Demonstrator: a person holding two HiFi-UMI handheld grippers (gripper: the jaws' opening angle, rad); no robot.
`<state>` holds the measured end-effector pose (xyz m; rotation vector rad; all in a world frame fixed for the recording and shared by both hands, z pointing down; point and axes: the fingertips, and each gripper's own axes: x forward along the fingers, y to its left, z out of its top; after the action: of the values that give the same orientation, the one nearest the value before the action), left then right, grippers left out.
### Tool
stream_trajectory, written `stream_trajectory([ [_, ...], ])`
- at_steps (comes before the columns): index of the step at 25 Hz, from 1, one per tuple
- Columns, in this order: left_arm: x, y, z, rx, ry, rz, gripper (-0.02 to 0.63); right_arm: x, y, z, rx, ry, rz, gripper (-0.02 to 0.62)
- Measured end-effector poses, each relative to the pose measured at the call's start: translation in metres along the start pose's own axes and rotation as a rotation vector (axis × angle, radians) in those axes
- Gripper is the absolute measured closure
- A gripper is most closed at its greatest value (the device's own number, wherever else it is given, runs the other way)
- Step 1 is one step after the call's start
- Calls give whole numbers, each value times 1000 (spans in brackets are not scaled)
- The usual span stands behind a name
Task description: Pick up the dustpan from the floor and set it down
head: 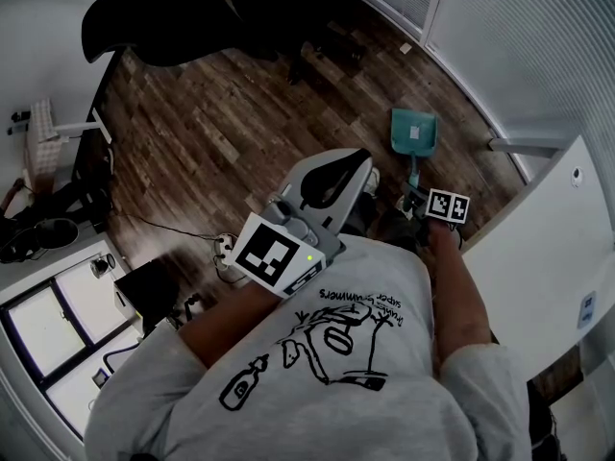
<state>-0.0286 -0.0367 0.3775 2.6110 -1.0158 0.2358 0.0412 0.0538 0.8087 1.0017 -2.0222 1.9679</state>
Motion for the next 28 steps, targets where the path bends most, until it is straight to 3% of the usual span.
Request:
stream_trajectory([
  [28,-1,-5,3,2,-16,-18,604,-3,-11,-23,1,107,-93,387],
])
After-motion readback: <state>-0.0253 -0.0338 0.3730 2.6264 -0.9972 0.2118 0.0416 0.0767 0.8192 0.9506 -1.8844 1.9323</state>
